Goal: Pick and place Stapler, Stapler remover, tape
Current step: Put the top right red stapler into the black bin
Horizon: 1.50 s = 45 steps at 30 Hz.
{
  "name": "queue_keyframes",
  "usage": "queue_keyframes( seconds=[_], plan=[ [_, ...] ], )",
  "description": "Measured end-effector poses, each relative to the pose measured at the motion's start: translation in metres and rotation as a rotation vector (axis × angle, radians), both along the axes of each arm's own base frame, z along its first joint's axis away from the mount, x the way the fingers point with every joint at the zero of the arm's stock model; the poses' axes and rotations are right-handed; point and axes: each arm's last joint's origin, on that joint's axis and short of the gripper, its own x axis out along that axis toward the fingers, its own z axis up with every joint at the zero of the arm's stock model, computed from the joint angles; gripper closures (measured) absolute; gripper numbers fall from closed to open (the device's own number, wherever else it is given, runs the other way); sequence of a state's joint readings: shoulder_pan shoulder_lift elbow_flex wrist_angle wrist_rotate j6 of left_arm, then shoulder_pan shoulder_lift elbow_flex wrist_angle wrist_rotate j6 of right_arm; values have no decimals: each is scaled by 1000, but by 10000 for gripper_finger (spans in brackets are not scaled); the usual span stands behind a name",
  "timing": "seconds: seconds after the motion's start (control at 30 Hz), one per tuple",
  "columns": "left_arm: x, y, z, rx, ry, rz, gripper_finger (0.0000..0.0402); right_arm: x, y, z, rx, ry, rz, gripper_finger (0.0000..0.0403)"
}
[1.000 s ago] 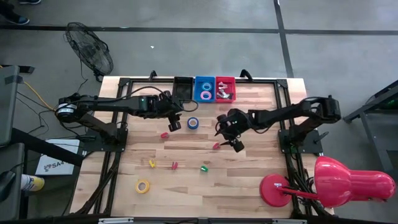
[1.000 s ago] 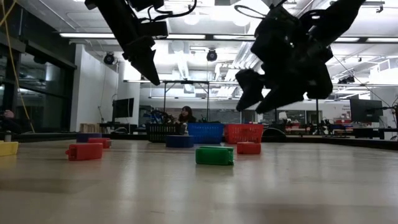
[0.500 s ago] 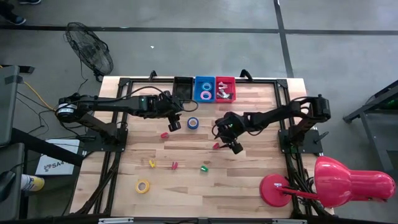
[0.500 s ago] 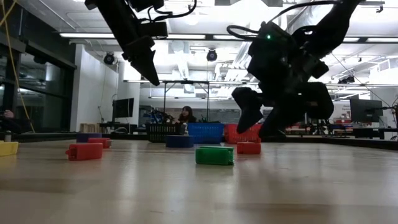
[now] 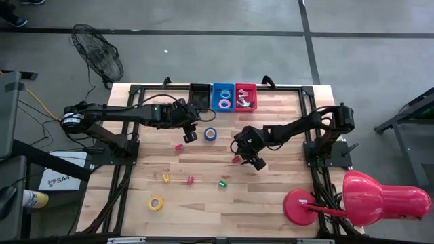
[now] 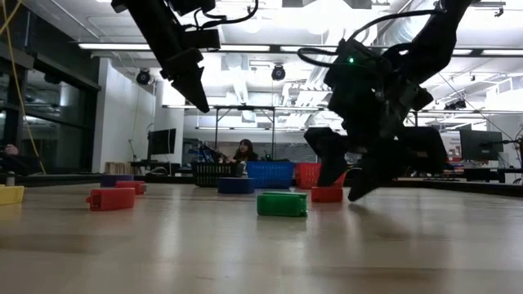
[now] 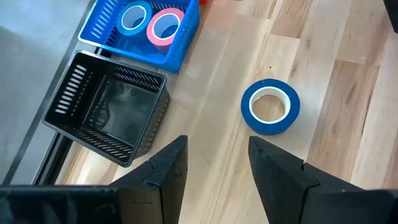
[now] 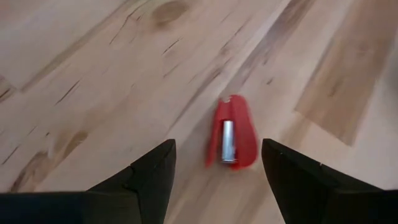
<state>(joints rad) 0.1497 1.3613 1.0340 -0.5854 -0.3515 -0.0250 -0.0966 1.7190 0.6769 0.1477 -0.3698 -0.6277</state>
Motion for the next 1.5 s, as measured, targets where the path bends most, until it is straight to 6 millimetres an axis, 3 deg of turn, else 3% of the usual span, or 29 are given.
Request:
queue_keyframes(
  seconds=[0.4, 0.93, 1.5],
  plan=[
    [-2, 0, -1, 3, 17, 11, 236, 1, -3, -5, 27, 28, -51, 185],
    [-1, 0, -1, 2, 17, 11, 236, -2, -6, -7, 62, 73, -80, 279],
    [-1, 0, -1, 2, 17, 11, 236, -2, -7, -8, 89, 95, -158, 338]
  ],
)
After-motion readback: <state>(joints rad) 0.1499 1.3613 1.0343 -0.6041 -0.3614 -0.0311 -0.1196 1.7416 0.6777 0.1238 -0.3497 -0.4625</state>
